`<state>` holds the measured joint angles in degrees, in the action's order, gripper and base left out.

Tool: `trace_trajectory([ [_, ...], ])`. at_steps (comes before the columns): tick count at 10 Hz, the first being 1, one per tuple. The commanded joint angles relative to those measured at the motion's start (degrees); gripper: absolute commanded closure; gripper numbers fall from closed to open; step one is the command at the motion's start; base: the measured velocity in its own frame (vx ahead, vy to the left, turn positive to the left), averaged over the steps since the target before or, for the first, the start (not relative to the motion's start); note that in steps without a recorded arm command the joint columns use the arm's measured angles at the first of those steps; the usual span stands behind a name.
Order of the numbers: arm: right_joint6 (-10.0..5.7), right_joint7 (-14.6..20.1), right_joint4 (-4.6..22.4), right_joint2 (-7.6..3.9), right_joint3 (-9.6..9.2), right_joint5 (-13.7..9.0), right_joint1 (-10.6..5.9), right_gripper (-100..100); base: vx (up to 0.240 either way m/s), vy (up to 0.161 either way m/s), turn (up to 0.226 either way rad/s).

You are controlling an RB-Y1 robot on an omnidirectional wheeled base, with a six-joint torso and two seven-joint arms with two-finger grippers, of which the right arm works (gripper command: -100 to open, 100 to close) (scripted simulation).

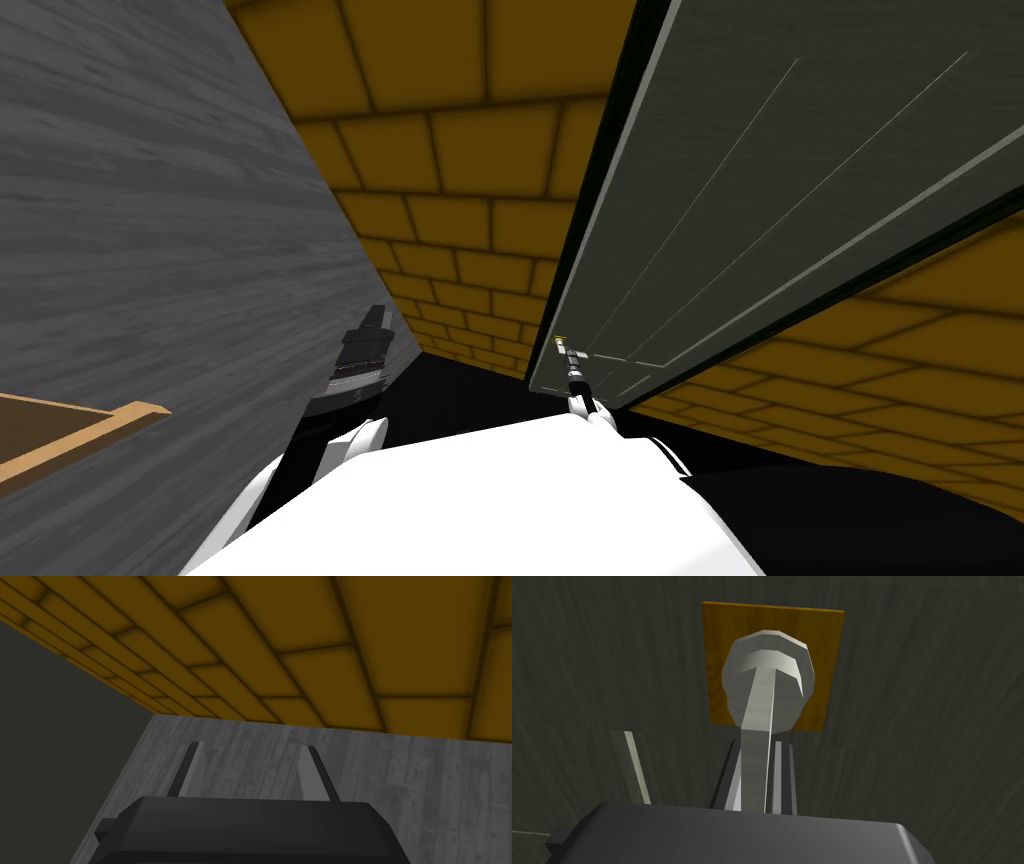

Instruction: Pull the door open

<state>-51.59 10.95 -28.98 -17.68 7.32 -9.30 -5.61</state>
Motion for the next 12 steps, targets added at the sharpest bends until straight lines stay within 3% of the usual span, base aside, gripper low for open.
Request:
trace_trajectory([
  [1, -0.12, 0.96, -1.09, -0.13, -1.13, 0.7, 1.01, 100, -0.227, -0.023, 0.11],
  [5, -1.27, 3.57, -1.74, -1.33, -3.57, 2.21, 2.13, 100, -0.222, -0.057, 0.103],
  [7, -1.2, 3.58, -1.93, -1.39, -3.57, 2.21, 2.27, 100, -0.156, -0.029, 0.041],
  [12, -4.29, 7.35, -2.71, -3.62, -6.83, 4.15, 4.89, 100, -0.206, -0.04, 0.097],
])
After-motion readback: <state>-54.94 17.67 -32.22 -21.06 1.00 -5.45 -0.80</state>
